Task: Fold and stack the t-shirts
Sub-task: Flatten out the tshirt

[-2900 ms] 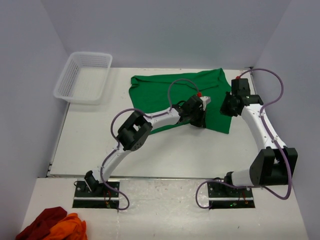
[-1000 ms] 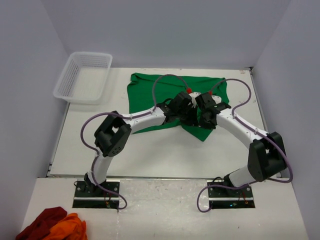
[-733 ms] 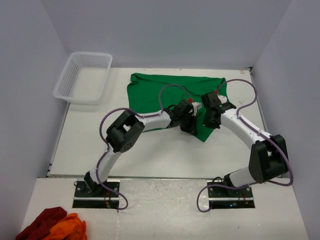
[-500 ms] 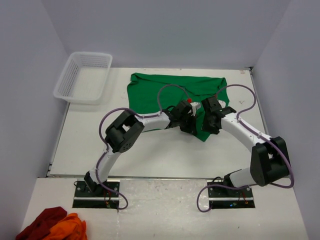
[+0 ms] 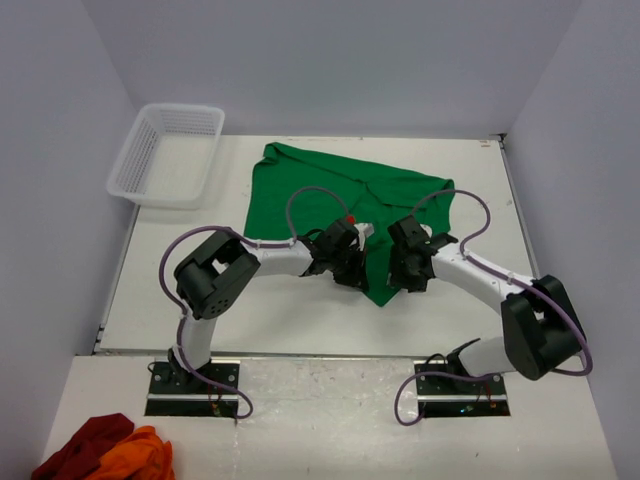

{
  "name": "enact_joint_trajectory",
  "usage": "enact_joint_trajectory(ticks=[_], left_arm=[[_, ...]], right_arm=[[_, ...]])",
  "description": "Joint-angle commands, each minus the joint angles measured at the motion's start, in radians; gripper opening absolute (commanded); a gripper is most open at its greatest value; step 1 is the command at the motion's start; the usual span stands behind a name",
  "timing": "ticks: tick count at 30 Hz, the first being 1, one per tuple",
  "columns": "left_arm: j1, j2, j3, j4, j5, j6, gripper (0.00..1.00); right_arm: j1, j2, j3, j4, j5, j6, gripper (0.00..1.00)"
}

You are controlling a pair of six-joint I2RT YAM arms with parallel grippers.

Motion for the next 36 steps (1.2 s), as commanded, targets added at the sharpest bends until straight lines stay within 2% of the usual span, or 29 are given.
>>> enact_joint_trajectory(ticks=[1,9,19,24,29,36], left_arm=[[-0.001,-0.021,-0.024,-0.030,-0.018,0.001,0.00],[-0.001,-0.011,0.014,-0.027,0.005,-0.001,0.00],[0.000,-0.041,0.036,-0.048,0.005,0.016,0.00],[0.000,-0.074,0.046,-0.076,-0.034,0.030,0.00],[0.002,-0.119,0.062,-0.089,-0.067,0.038,0.20],[0.012,-0.151,0.098,-0.125,-0.074,0.042,0.33]], right_arm=[[0.060,-0.049,-0.004,0.025,-0.029,0.057,0.48],[0.151,-0.014,0.003,0.037,-0.040,0.111,0.49],[0.174,0.070,-0.018,0.080,-0.042,0.132,0.54],[0.177,0.099,-0.029,0.105,-0.046,0.138,0.51],[0.186,0.119,-0.043,0.125,-0.054,0.152,0.39],[0.196,0.109,-0.069,0.126,-0.046,0.181,0.31]])
